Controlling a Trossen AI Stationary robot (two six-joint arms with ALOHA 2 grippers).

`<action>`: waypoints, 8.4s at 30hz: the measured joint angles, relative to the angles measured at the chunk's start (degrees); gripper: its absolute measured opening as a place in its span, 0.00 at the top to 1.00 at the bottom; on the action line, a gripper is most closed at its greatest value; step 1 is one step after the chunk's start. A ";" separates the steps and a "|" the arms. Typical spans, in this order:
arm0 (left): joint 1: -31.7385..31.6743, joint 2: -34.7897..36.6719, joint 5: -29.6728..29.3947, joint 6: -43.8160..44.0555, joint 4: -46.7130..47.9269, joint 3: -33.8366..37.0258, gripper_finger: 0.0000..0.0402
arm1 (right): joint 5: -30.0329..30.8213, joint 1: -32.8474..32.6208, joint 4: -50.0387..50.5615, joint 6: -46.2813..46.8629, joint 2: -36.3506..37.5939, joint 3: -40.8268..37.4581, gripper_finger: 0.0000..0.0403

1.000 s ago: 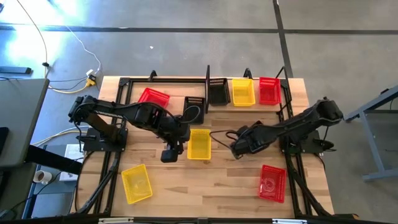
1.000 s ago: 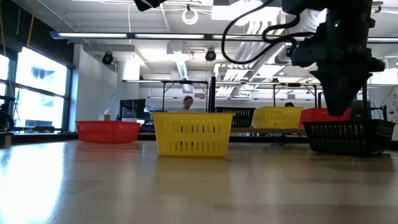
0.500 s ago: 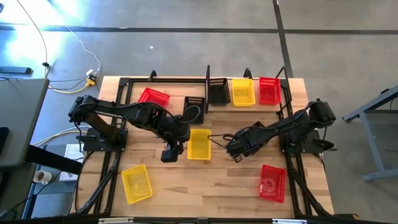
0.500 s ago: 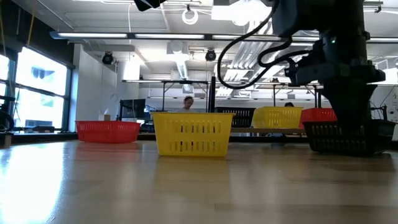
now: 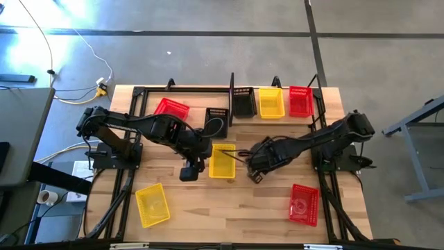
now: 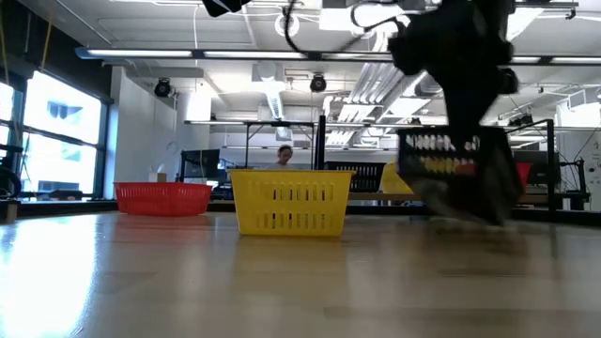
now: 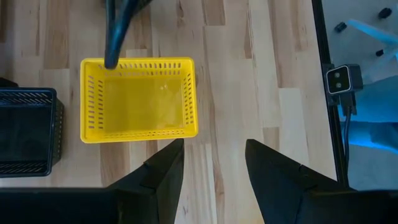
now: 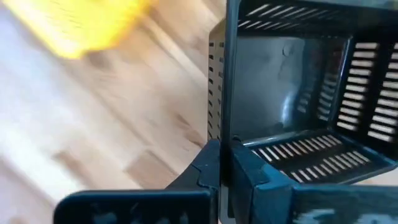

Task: Stack baskets on shelf by color
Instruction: Stack the right black basket on the black basket on the shelf, then stack the top yellow basket on the yellow basket on the shelf

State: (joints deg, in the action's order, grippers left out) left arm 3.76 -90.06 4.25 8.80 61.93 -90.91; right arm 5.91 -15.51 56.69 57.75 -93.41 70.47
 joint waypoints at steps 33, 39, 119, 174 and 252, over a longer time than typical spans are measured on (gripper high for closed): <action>-6.18 0.00 -6.58 7.34 0.00 -0.02 0.60 | 15.61 20.20 15.54 -67.17 0.09 21.36 1.00; -9.49 0.00 -6.45 7.56 -0.03 -0.02 0.60 | 10.38 28.42 13.62 -80.61 0.08 21.36 1.00; -19.84 0.00 -1.15 12.66 -0.02 -0.04 0.60 | -0.11 36.71 18.90 -62.25 -8.72 28.44 0.76; 3.27 -8.14 -2.58 13.22 -21.55 17.49 0.60 | 4.87 18.86 27.17 -35.79 -4.68 28.02 0.76; -5.36 -17.84 0.93 71.25 -49.40 16.26 0.99 | -6.37 -8.13 4.92 -55.23 -4.66 28.02 0.82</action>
State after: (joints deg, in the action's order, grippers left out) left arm -1.60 -107.90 5.19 80.05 12.53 -74.66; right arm -0.46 -23.64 61.60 2.52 -98.06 98.50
